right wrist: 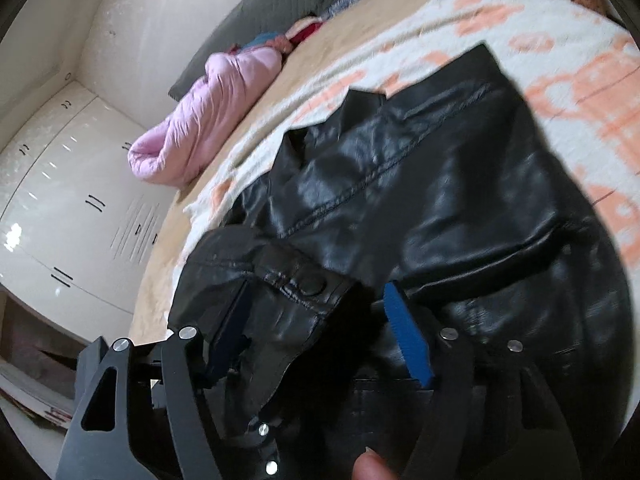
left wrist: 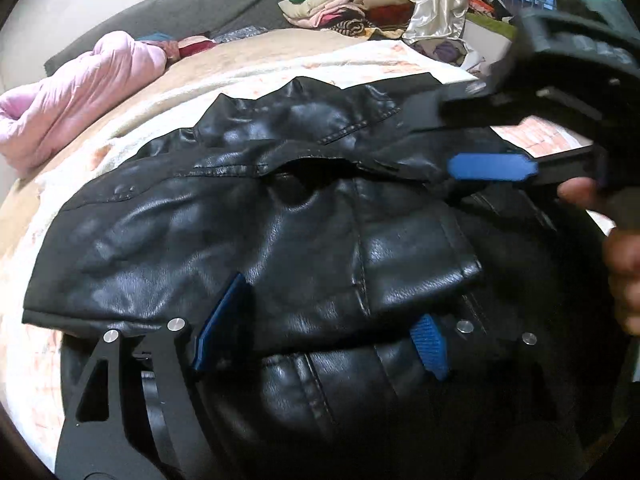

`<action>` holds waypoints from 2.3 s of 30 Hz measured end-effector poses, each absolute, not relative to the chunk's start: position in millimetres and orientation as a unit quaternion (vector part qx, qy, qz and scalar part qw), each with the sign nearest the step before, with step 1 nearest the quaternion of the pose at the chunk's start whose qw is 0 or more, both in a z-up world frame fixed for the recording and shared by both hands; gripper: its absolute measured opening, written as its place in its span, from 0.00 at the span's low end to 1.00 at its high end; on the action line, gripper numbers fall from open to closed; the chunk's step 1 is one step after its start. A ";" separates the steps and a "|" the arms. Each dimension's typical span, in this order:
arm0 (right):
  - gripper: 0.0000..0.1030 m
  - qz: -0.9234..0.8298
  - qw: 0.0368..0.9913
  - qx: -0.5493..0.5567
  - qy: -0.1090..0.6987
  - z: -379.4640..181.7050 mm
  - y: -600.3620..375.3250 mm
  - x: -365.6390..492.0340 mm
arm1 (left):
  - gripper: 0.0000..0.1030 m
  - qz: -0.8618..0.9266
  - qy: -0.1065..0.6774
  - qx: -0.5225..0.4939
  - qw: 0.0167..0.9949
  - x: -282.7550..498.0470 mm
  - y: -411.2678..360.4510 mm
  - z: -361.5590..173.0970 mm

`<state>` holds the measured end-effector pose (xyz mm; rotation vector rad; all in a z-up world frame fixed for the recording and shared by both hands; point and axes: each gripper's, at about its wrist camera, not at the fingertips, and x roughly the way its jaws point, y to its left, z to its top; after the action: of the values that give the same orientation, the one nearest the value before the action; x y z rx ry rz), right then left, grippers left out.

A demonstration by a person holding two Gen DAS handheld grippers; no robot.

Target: Fold large clothes

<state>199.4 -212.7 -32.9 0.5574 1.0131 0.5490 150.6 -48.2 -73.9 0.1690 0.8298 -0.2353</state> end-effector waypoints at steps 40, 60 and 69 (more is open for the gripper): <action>0.03 0.285 0.918 -0.001 0.276 106.3 -205.2 231.3 | 0.87 0.042 0.335 -0.169 0.926 145.6 161.6 11.3; 0.04 0.251 0.911 0.008 0.326 39.7 -221.5 241.7 | 0.13 -0.011 0.422 -0.169 0.891 253.1 115.6 -27.3; 0.12 0.227 0.912 0.000 0.343 33.9 -225.5 246.4 | 0.13 -0.014 0.463 -0.166 0.870 260.9 104.8 -60.5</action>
<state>246.4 -225.5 33.9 0.0005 0.7063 0.4680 260.9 104.8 -60.5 -0.3475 0.9691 -0.0286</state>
